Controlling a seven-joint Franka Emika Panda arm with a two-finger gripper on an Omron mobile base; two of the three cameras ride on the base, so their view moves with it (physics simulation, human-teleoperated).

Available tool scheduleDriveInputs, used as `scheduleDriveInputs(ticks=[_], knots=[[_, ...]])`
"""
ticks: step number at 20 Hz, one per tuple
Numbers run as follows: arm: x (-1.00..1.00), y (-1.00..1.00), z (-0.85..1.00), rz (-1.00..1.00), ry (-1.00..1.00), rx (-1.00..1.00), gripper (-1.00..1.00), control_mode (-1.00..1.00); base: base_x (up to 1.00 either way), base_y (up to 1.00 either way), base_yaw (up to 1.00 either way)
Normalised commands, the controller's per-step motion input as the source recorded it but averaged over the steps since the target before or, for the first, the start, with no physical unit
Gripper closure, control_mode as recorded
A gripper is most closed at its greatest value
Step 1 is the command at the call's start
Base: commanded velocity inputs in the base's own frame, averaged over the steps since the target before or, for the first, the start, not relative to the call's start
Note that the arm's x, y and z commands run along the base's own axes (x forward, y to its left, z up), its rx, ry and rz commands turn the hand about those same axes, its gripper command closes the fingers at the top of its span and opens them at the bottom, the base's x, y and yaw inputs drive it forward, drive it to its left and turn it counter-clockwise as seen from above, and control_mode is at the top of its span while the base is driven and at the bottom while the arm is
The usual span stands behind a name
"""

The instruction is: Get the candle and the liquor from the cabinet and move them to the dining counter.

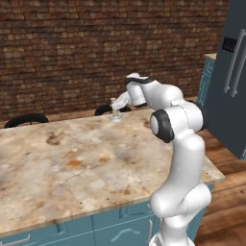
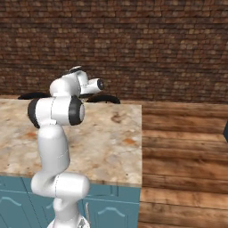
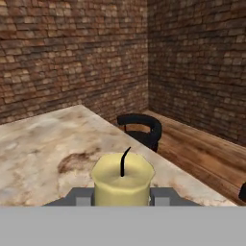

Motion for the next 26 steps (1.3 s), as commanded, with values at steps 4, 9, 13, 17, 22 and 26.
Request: scheduleDriveInputs(ticks=[4, 9, 13, 17, 22, 26], knots=[[0.71, 0.02, -0.52, 0.00, 0.00, 0.04, 1.00, -1.00, 0.00, 0.00, 0.00], [0.42, 0.01, -0.44, 0.00, 0.01, 0.00, 1.00, -1.00, 0.00, 0.00, 0.00], [0.28, 0.04, -0.50, 0.00, 0.00, 0.00, 1.00, -1.00, 0.00, 0.00, 0.00], [0.07, 0.04, -0.67, 0.00, 0.00, 0.00, 1.00, -1.00, 0.00, 0.00, 0.00], [0.00, 0.03, -0.47, 0.00, 0.00, 0.00, 1.00, -1.00, 0.00, 0.00, 0.00], [0.00, 0.02, -0.31, 0.00, 0.00, 0.00, 1.00, -1.00, 0.00, 0.00, 0.00]])
